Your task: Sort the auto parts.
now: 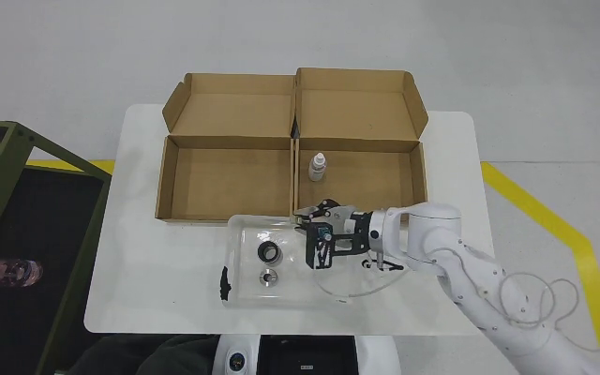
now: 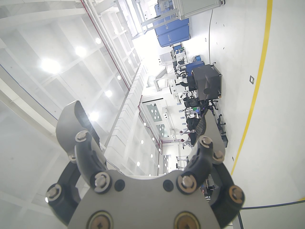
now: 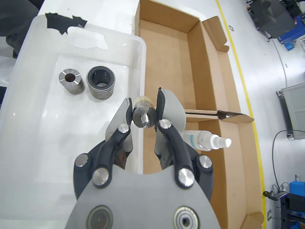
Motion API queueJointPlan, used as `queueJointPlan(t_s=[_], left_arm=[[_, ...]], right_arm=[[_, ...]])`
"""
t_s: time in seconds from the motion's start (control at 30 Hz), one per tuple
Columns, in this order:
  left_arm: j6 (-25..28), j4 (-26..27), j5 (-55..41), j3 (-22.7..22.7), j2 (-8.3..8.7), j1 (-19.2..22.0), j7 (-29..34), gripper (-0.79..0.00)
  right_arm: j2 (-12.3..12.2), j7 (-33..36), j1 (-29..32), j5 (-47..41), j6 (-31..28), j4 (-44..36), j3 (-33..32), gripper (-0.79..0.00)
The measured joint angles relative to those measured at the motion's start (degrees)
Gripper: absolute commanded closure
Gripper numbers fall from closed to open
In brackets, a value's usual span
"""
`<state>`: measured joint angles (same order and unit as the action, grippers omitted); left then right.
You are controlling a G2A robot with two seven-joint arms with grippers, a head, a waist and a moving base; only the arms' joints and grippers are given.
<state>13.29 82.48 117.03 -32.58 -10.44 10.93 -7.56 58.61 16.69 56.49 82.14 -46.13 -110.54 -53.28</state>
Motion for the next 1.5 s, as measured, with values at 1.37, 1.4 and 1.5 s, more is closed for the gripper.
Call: queueJointPlan(t_s=[1.37,1.4,1.5], left_arm=[[0.0,0.0,0.0,0.0,0.0,0.0,0.0,-0.785],[0.0,0.0,0.0,0.0,0.0,0.0,0.0,-0.785],[0.0,0.0,0.0,0.0,0.0,0.0,0.0,-0.785]], right_arm=[[-0.4,3.5,-5.7,-5.4,-7.7,15.9,-7.2,0.0],[-0.3,3.7,-6.3,-5.5,-7.7,16.7,-6.5,0.0],[0.3,3.6,-8.0,-5.1,-7.4,19.4,-4.6,0.0]])
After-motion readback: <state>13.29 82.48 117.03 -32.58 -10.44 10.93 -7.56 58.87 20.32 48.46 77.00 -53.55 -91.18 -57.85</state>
